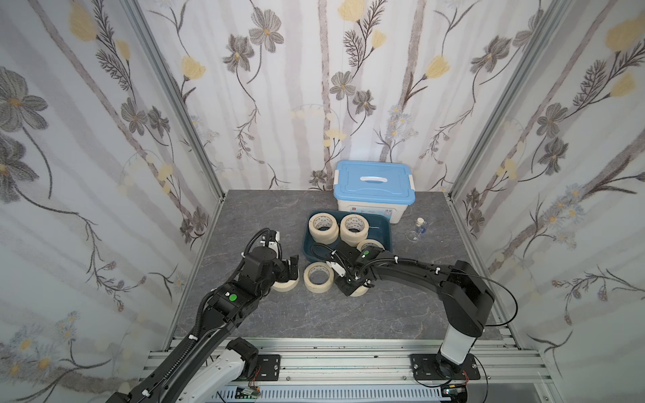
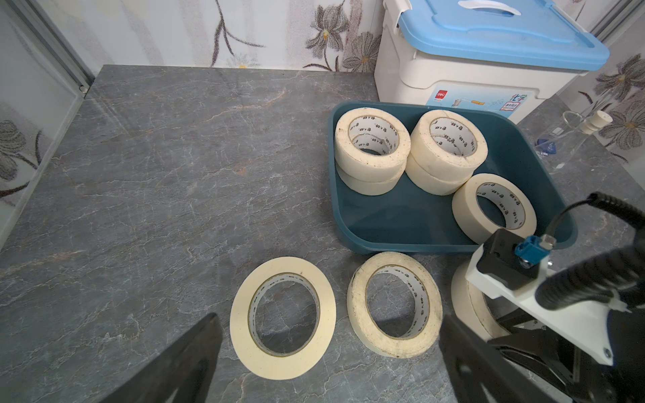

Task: Take out the art tape in the storage box
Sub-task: Place the art tape at the center of the board.

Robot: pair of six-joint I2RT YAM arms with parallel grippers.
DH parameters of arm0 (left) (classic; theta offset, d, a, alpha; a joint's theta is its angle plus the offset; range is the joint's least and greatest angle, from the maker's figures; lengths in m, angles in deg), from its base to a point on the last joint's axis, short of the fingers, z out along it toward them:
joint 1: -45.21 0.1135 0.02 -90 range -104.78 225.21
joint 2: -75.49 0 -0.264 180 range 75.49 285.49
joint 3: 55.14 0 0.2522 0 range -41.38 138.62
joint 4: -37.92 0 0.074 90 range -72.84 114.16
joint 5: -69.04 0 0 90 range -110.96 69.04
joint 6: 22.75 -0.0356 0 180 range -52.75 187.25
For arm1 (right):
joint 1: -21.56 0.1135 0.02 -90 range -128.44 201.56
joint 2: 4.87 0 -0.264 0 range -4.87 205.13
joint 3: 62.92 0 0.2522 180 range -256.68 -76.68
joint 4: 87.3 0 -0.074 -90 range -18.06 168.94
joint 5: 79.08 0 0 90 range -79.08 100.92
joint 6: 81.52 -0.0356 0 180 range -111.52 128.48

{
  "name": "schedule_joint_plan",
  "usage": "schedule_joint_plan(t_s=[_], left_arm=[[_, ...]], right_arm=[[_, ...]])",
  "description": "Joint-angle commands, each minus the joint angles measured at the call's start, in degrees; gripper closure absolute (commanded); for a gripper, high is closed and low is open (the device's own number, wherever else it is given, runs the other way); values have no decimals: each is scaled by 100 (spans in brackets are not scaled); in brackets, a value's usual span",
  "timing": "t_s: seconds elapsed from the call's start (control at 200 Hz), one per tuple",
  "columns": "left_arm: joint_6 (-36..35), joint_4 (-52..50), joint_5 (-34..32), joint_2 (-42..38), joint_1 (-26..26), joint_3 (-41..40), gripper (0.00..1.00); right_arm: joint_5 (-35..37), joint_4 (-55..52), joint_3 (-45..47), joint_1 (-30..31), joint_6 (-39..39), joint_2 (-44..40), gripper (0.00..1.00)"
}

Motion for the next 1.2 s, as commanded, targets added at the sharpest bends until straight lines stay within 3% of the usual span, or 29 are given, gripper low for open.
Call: schedule_joint_plan(t_s=[0.0,0.574,0.869,1.194], left_arm=[[-45,-9,-101,21,5,2,0],[-33,13,-87,102,5,10,0],[-52,16,-100,106,5,36,0],[-15,240,10,271,5,57,0]], right_arm=[[166,237,-64,-38,116,79,87],[217,409,-50,-306,324,344,84],[97,409,63,-313,306,136,64],[-279,177,102,-458,145,-735,61]])
